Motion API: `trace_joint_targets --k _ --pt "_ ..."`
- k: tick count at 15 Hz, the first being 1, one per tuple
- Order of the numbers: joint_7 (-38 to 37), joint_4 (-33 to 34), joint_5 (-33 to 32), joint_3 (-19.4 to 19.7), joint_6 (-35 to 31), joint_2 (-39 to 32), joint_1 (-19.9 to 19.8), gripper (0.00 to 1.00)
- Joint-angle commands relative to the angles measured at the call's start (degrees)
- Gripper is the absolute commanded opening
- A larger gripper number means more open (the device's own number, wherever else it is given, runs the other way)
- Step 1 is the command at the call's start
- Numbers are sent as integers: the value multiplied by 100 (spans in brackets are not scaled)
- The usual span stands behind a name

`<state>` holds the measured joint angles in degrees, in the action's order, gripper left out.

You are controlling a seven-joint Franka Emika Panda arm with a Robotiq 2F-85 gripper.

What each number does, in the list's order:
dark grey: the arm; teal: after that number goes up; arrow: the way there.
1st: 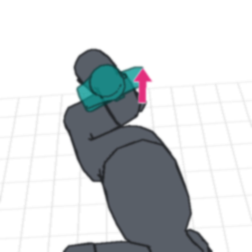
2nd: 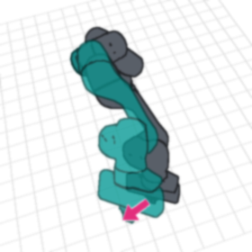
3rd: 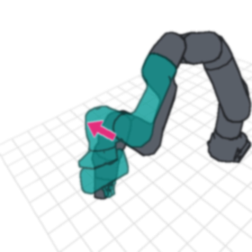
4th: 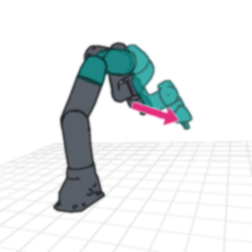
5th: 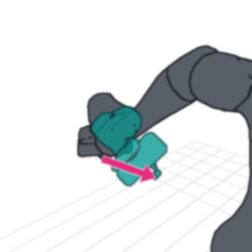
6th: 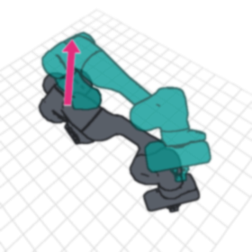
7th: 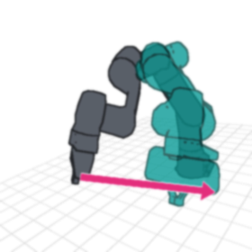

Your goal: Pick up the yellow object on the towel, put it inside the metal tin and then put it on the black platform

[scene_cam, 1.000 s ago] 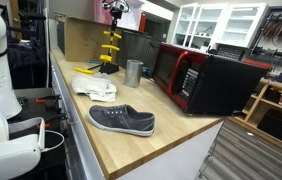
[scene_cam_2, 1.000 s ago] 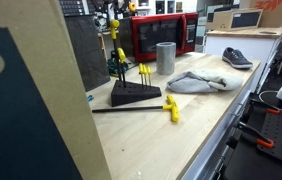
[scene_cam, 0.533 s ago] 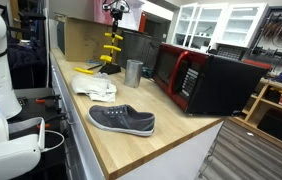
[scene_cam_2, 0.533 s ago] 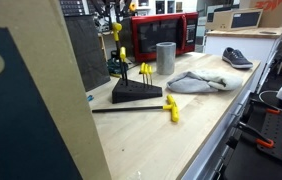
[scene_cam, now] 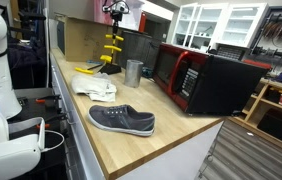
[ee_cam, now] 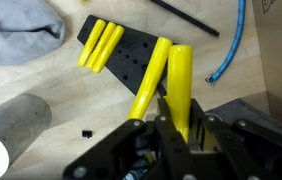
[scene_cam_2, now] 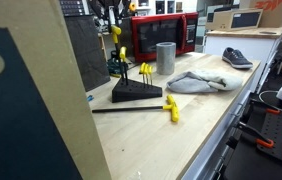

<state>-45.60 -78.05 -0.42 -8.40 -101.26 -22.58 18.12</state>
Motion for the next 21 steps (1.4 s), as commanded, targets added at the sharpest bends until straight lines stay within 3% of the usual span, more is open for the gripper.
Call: trace_joint_targets --k 1,21 --pt "-146 -106 33 43 -268 119 67 6" --pt "-202 -282 -51 93 -448 88 113 6"
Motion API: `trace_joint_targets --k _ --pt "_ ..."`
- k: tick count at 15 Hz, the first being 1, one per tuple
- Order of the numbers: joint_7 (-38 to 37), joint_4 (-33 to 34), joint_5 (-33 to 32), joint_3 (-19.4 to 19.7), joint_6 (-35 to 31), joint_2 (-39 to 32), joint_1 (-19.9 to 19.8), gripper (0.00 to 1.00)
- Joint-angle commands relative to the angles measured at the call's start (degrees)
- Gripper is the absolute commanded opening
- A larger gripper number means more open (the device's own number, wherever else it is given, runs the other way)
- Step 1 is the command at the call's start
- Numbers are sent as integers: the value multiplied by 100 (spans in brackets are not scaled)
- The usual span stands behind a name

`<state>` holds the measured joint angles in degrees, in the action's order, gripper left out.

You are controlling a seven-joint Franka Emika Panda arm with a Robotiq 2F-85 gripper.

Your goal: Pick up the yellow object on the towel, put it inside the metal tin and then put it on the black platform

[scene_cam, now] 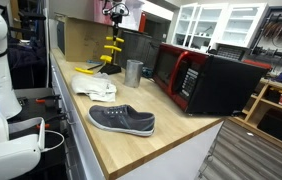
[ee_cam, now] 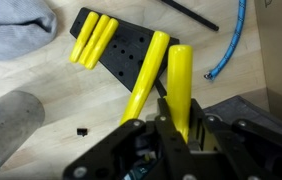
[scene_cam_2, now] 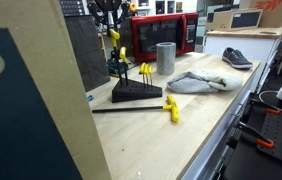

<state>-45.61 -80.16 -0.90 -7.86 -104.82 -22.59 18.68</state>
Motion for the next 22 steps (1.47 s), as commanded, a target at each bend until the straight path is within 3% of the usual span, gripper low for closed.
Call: trace_joint_targets --k 1,11,20,21,22 --pt "-203 -77 -5 41 -76 87 58 6" --pt "-299 -260 -136 86 -221 66 88 6" --pt "-1075 -654 -155 133 -227 383 76 6" --pt "-1187 -685 -142 138 -208 418 66 48" --pt "-1295 -723 -137 143 -216 446 59 49"
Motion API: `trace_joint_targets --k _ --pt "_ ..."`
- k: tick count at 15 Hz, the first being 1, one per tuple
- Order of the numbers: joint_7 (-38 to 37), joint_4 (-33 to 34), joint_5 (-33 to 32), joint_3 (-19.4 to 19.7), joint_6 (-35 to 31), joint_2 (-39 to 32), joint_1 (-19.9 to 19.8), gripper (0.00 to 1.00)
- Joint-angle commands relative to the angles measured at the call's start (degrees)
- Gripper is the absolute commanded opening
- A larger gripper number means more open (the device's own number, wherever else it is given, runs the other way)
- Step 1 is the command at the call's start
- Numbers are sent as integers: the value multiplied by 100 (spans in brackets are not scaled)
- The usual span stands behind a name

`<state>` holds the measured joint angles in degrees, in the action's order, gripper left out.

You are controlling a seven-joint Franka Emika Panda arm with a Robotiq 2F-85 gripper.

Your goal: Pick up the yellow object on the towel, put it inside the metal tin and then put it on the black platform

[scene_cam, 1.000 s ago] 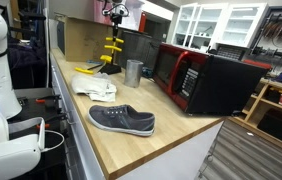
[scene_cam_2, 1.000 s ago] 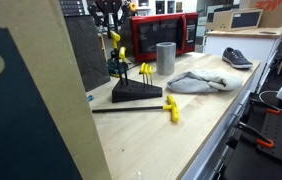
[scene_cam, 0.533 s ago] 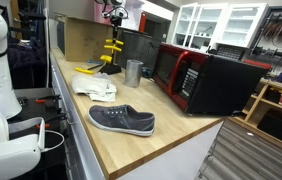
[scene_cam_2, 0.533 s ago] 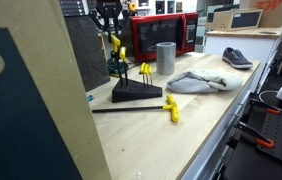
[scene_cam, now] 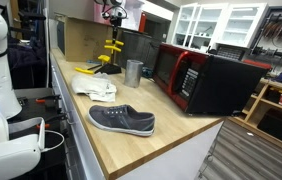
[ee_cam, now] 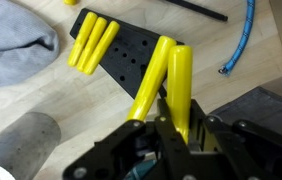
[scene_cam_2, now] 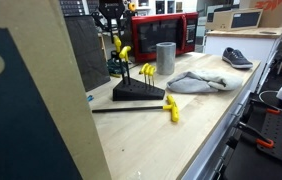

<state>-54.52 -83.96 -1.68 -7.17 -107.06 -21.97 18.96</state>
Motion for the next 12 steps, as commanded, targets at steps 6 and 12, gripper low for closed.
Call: trace_joint_targets --k 6,12 --pt "-853 -534 -159 69 0 665 -2 92" --pt "-537 -728 -404 3 -104 988 -76 100"
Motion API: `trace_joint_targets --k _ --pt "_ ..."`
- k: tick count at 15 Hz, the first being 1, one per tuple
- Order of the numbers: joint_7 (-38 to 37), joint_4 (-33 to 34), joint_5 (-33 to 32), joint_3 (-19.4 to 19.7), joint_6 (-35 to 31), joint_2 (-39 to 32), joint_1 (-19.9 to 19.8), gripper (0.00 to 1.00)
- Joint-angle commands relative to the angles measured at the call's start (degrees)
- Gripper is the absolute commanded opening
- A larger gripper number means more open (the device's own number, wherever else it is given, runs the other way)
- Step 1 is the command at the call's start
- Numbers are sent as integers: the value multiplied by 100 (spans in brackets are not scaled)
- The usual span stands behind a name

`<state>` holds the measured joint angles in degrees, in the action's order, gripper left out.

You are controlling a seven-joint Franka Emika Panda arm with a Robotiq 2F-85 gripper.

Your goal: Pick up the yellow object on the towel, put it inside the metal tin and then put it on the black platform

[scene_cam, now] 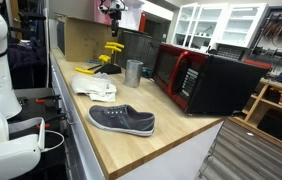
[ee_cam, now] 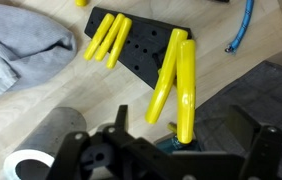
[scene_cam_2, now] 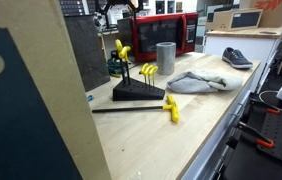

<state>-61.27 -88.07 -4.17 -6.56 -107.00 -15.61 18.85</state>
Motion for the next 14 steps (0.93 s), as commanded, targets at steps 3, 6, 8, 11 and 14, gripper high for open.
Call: trace_joint_targets --k 3,6,8,11,14 --pt "855 -463 -202 -131 -94 585 -153 100" --pt "1946 -718 -83 -198 -148 909 -255 100" --pt "2575 -890 -17 -237 -132 1151 -313 100" --pt "3314 -1181 130 -291 -73 1577 -399 100" --pt "3827 -1569 191 -301 19 2117 -460 100"
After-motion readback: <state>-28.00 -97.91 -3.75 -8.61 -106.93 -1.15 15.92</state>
